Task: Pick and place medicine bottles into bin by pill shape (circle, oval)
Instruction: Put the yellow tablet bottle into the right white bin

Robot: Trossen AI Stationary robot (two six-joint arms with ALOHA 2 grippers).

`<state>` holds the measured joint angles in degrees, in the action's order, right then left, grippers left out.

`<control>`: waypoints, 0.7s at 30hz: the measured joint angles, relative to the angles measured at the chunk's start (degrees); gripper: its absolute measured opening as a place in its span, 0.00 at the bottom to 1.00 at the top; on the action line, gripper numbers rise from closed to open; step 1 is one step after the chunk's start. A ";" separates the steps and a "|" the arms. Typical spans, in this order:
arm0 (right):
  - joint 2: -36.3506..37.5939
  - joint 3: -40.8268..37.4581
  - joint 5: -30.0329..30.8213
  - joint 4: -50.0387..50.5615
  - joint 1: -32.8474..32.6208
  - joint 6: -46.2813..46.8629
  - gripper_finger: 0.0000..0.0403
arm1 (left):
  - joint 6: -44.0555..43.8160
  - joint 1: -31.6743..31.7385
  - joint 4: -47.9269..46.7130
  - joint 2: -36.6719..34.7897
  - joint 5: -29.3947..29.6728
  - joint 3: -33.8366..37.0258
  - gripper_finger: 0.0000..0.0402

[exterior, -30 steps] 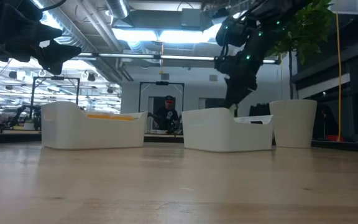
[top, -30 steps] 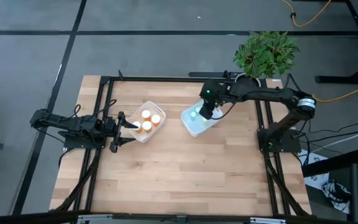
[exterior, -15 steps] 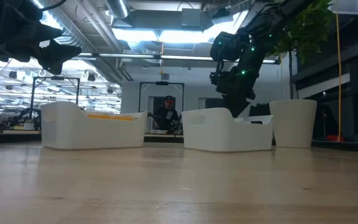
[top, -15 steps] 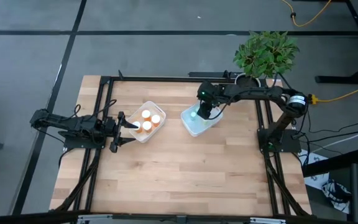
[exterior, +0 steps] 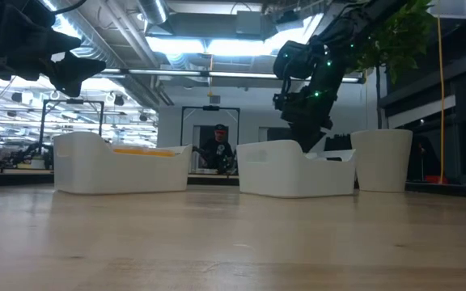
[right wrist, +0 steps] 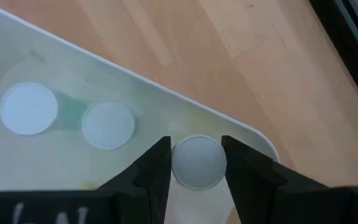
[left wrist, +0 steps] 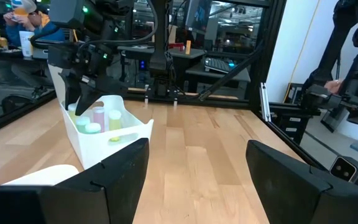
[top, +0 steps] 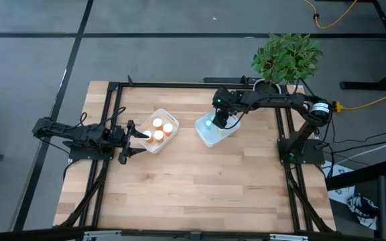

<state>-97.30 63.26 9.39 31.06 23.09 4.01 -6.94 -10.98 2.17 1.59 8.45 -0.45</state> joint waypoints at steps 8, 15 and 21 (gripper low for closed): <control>0.00 0.00 -0.41 0.09 0.00 3.00 0.35 | 0.00 -0.01 -0.02 0.01 -0.01 0.01 0.66; 0.00 0.00 -0.42 0.30 0.00 3.17 0.36 | -0.01 -0.02 -0.02 0.00 -0.01 0.02 0.66; 0.00 0.02 -0.42 0.28 0.00 3.13 0.36 | 0.00 0.00 0.00 0.01 -0.01 0.00 0.66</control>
<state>-97.30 63.29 8.97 31.34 23.09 7.14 -6.94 -10.98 2.17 1.61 8.44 -0.45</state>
